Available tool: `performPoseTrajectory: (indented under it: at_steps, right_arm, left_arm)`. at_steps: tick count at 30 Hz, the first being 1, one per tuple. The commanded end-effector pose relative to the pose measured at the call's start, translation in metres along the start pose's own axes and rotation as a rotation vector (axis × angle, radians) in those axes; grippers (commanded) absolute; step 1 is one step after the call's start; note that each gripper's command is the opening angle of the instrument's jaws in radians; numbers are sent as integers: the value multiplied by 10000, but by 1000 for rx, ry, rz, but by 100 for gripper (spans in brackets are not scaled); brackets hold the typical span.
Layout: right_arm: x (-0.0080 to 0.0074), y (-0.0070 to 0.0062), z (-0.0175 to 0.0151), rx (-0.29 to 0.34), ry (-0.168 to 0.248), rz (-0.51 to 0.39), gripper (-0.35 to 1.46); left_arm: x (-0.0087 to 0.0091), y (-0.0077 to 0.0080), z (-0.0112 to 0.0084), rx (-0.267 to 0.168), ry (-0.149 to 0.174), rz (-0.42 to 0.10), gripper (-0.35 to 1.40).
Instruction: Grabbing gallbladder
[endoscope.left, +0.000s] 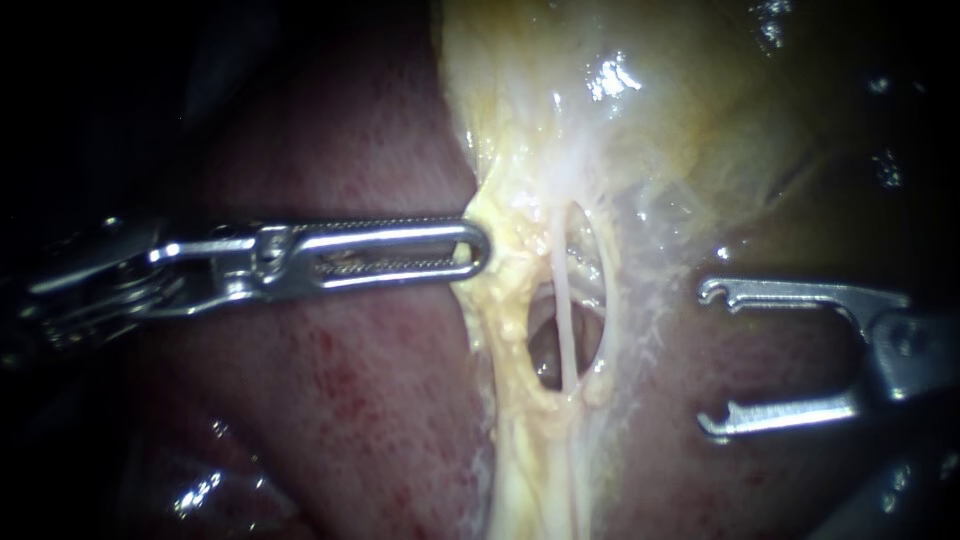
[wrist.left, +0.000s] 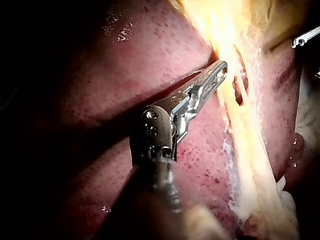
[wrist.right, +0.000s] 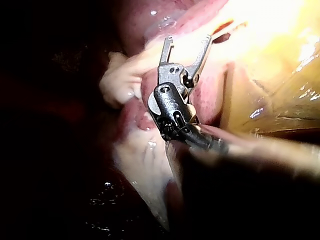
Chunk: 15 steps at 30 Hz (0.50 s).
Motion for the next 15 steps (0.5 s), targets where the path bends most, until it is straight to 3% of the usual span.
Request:
performPoseTrajectory:
  at_steps: [1,15]
  right_arm:
    - [0,0,0,0,0,0,57]
    - [0,0,0,0,0,0,57]
  left_arm:
    - [1,1,1,-2,1,0,-35]
    - [2,2,2,1,3,0,-35]
